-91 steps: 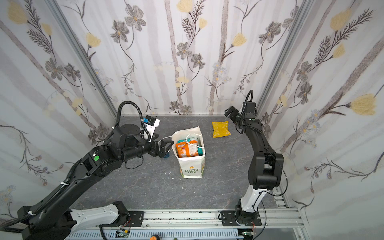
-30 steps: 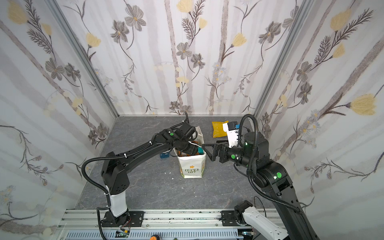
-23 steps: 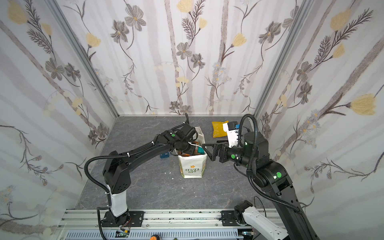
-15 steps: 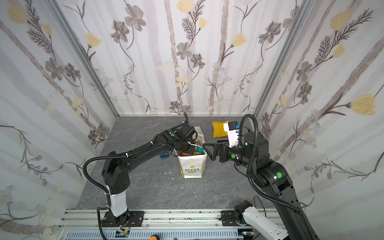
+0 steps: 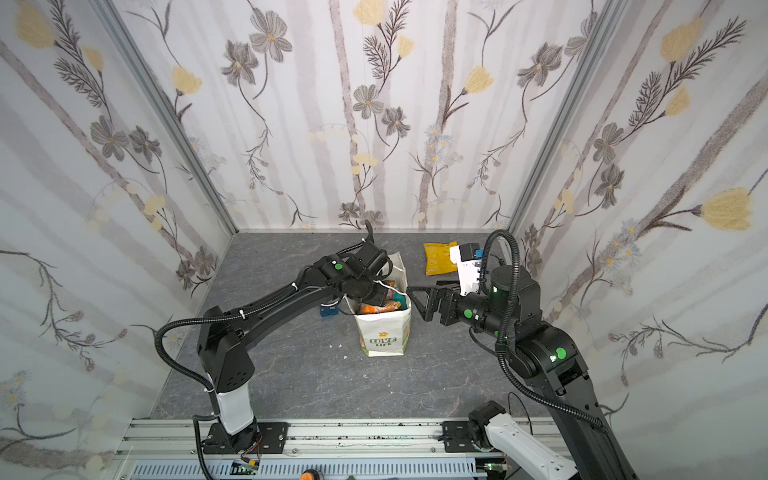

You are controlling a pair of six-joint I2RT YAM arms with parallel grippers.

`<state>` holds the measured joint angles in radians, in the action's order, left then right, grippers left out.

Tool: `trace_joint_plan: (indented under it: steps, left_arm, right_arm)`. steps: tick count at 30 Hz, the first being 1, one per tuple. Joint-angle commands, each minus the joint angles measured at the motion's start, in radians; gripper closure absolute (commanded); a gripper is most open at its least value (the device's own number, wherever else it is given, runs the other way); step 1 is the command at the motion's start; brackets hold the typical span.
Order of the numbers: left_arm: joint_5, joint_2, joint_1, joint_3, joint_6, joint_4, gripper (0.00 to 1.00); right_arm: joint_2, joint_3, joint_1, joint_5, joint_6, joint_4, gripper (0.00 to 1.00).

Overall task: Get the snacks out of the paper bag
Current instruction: 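Grasp the orange FOX'S bag with the left gripper and lift it up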

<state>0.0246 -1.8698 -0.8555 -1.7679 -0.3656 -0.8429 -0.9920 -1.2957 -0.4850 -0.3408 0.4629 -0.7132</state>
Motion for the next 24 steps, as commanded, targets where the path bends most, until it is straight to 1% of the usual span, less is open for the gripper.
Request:
trace_joint_plan:
  steps: [1,19,24]
  left_arm:
    - [-0.032,0.011,0.002,-0.034,0.016,-0.030,1.00]
    - [-0.089,0.022,0.000,-0.171,0.037,-0.101,1.00]
    - [-0.111,0.024,0.000,-0.232,0.055,-0.127,1.00]
  right_arm:
    - [-0.001,-0.002,-0.002,0.009,0.005,0.031,0.01]
    - [0.014,-0.002,-0.002,0.013,0.015,0.032,0.01]
    - [0.016,0.000,-0.002,0.019,0.016,0.036,0.01]
